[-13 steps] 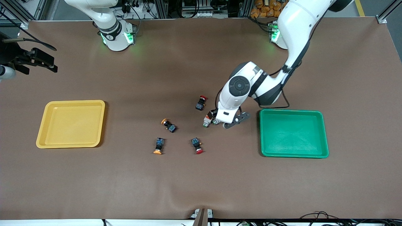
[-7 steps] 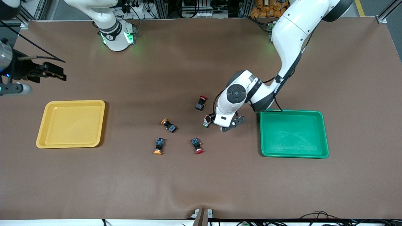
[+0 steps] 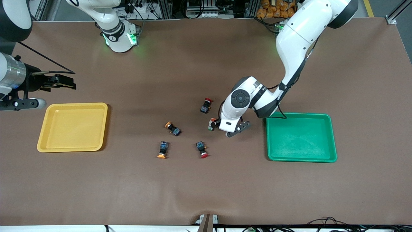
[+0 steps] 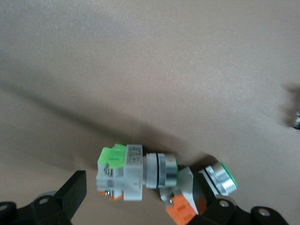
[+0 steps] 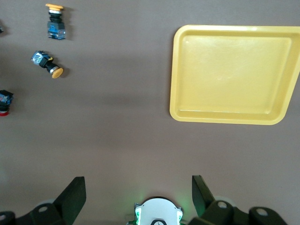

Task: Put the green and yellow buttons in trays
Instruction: 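Lower the left gripper and grasp a green-capped button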

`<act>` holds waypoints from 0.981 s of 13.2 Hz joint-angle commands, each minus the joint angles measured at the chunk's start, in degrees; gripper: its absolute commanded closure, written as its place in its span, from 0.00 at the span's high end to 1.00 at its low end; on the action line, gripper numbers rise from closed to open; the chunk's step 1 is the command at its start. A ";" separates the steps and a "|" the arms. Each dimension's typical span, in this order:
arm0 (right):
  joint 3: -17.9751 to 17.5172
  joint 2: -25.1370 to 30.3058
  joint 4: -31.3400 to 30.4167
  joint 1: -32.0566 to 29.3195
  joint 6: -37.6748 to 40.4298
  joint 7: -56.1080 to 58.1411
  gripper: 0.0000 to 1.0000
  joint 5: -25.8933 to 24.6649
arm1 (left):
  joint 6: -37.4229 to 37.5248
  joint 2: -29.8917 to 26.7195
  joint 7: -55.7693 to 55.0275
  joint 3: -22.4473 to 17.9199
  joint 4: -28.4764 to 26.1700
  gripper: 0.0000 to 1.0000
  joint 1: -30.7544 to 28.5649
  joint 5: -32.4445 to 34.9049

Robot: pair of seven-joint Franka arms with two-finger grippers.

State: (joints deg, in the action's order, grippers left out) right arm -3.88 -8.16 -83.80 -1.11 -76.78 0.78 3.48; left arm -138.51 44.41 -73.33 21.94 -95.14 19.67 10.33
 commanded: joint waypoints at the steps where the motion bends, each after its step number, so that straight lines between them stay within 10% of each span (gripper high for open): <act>1: -0.16 -0.02 1.18 0.84 1.01 -0.69 1.00 3.88 | -0.97 0.76 -1.73 -0.50 1.09 1.00 0.45 1.88; 11: -0.25 -2.91 1.62 5.85 -11.62 -0.51 1.00 14.78 | -1.06 0.50 -1.90 -1.46 0.66 1.00 0.45 2.06; 13: -0.25 -3.53 1.62 8.30 -15.67 -0.60 1.00 15.68 | -1.06 0.76 -1.90 -1.46 0.65 0.80 1.24 2.06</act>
State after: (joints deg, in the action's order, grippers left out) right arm -4.36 -10.34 -83.40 5.16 -90.27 0.58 17.57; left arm -139.33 44.90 -73.33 20.71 -94.72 19.85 10.49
